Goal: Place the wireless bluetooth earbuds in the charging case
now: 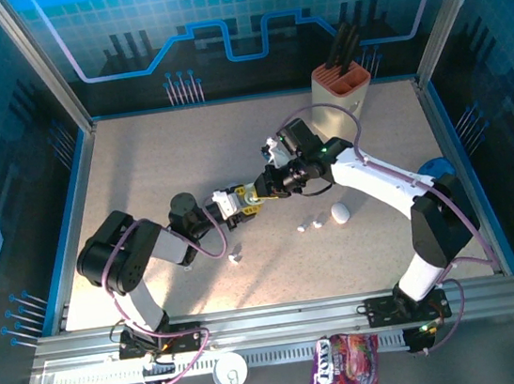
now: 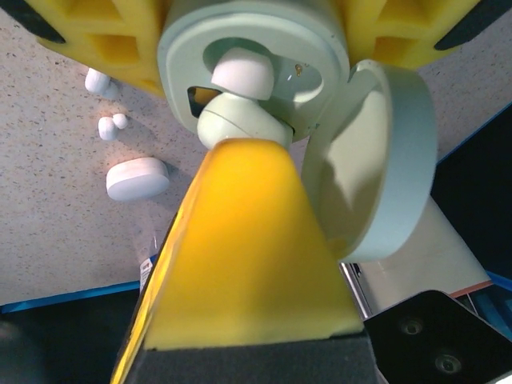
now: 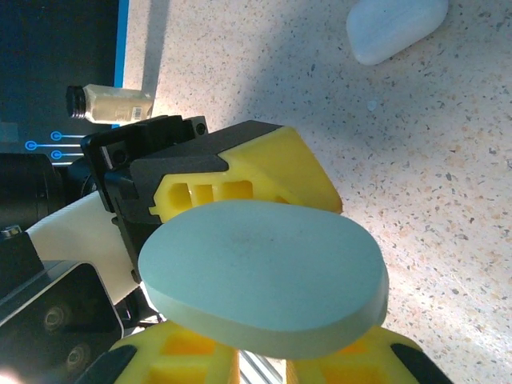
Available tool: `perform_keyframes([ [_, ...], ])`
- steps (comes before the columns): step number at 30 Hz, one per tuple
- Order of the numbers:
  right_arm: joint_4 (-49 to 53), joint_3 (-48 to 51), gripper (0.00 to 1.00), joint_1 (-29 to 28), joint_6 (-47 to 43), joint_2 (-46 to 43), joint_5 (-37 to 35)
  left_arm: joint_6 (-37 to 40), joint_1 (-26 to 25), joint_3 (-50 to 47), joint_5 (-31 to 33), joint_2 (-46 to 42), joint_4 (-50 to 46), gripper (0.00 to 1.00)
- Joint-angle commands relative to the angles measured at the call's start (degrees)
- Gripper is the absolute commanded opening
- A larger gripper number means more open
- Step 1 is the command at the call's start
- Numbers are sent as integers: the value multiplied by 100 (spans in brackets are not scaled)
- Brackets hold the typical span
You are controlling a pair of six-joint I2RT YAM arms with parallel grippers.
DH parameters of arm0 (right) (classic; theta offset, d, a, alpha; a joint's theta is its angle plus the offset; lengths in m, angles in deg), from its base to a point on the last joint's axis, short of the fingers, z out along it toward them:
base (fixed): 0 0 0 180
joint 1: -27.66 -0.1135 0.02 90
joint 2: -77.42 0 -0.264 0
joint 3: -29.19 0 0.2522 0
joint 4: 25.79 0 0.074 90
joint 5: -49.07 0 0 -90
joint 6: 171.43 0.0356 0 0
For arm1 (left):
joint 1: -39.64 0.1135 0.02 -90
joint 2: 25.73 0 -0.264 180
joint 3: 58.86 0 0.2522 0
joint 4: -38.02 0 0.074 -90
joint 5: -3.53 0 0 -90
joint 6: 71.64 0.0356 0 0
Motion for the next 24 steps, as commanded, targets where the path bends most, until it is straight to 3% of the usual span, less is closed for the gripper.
perform_keyframes([
  [1, 353, -165, 19, -92, -86, 125, -240, 234, -69, 70, -135, 21, 295, 19],
  [11, 195, -262, 20, -193, -7, 293, -81, 222, -85, 81, -125, 45, 290, 19],
  [17, 92, -203, 35, -182, 39, 169, -211, 212, -87, 83, -116, 32, 295, 20],
  [24, -247, 167, 45, -103, -86, -285, -190, 111, -79, 94, -43, 63, 303, 20],
])
